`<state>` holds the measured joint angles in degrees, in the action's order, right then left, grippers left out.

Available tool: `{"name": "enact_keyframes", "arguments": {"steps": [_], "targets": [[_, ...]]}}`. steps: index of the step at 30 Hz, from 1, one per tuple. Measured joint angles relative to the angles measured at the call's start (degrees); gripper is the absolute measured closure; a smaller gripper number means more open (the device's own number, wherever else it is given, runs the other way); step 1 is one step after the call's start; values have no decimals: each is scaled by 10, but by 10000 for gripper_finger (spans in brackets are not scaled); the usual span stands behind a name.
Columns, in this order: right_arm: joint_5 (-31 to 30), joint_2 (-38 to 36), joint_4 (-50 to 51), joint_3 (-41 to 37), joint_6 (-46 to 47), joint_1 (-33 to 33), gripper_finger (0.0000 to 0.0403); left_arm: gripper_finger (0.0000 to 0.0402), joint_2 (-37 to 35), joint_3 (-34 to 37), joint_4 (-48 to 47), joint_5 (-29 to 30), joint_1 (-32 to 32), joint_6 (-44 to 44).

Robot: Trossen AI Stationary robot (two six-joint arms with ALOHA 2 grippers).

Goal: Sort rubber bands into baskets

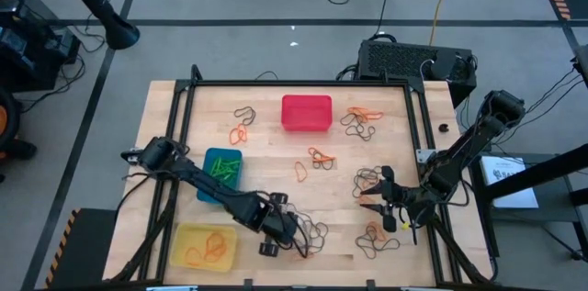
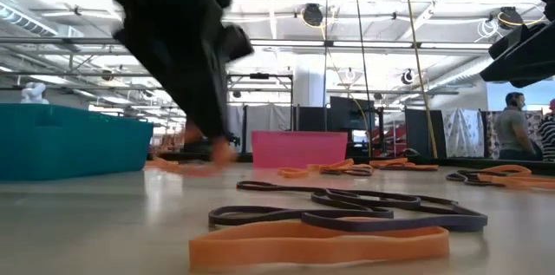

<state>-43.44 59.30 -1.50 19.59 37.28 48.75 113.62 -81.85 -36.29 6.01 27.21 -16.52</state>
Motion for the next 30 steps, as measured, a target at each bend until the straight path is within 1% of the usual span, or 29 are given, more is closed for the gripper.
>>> {"name": "enact_keyframes", "arguments": {"steps": [2, 4, 7, 10, 13, 16, 22, 26, 30], "targets": [[0, 0, -1, 0, 0, 0, 238, 398, 0, -35, -84, 1, 11, -38], [0, 0, -1, 0, 0, 0, 238, 398, -2, -71, -168, 2, 26, -94], [0, 0, -1, 0, 0, 0, 238, 399, -4, -119, -263, 2, 56, -183], [0, 6, -1, 0, 0, 0, 238, 399, -4, -150, -344, 2, 93, -257], [0, 17, -7, 0, 0, 0, 238, 399, -4, -156, -378, 2, 132, -326], [0, 29, -8, 0, 0, 0, 238, 399, -4, -157, -391, 0, 167, -388], [0, 41, -26, 0, -4, -4, 238, 400, -4, -156, -432, -13, 216, -514], [0, 46, -56, 0, -20, -8, 238, 400, -4, -152, -448, -15, 239, -561], [2, 46, -74, 0, -29, -8, 238, 387, -4, -152, -454, -14, 251, -572]]}}
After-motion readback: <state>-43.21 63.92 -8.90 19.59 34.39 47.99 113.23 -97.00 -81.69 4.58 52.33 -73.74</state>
